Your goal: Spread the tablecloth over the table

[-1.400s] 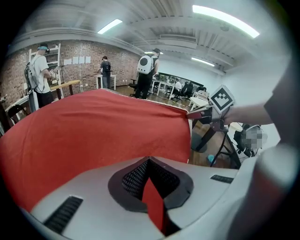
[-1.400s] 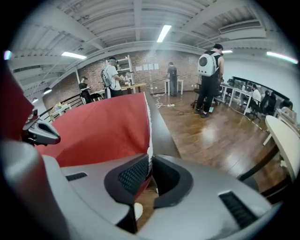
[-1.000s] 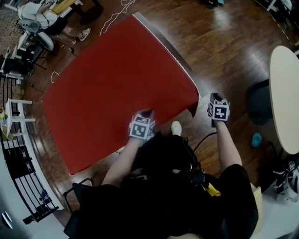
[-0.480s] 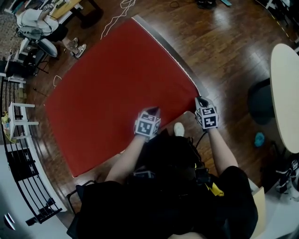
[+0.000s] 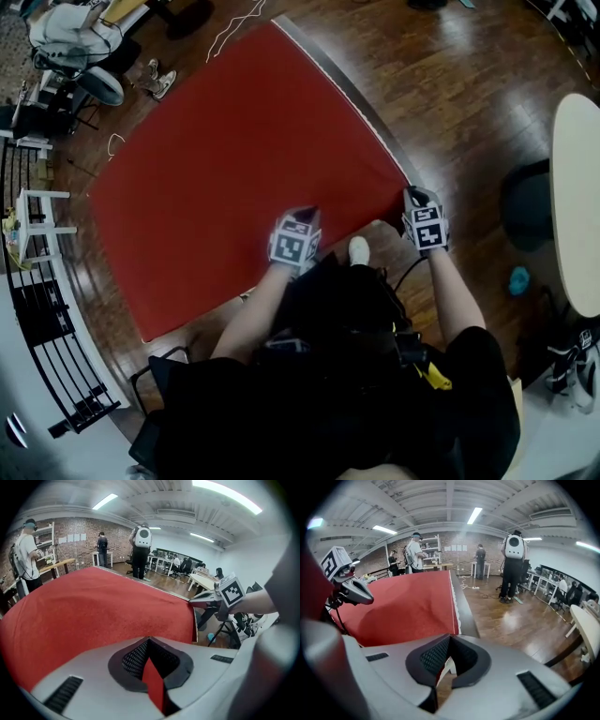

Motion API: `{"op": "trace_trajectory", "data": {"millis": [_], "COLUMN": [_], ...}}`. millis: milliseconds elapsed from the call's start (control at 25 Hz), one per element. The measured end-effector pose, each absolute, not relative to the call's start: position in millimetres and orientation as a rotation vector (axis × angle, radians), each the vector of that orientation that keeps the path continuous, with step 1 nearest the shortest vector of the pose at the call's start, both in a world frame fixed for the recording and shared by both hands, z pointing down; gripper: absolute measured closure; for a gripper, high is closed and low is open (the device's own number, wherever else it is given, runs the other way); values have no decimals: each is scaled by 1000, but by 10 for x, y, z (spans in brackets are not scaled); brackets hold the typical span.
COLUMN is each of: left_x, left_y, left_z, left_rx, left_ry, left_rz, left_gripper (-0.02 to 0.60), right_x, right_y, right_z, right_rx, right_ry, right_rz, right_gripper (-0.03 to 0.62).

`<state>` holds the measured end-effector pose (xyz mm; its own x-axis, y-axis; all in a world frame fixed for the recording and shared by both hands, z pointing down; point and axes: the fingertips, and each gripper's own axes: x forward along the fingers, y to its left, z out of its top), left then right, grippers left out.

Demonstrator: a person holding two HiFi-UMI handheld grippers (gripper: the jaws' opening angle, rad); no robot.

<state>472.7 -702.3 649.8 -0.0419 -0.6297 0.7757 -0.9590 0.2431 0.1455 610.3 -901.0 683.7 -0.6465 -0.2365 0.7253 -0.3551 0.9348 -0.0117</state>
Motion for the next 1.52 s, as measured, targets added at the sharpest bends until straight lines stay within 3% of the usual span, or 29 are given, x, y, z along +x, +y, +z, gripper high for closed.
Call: {"op": "trace_trajectory", "data": {"millis": [480, 1160, 1360, 1520], "left_x": [4547, 4571, 4471, 4089], "left_y": [-6894, -6823, -6405, -5949], "left_z": [6483, 6415, 5473, 4866], "left_rx": [1420, 1384, 1394, 1236], "left_ry": [-1770, -1881, -2048, -2274], "left_rz": [504, 438, 299, 85], "left_gripper": [586, 586, 586, 586], "right_x": [6501, 6313, 6068, 5434], "right_y": [-9335, -9175, -8746, -8499], "right_z": [6902, 6650, 5761, 4993], "right_rx": [601, 511, 476, 271], "right_ry": [-2219, -2341, -2466, -2624], "right_rz": [277, 309, 391, 413], "right_gripper": [588, 588, 588, 588]}}
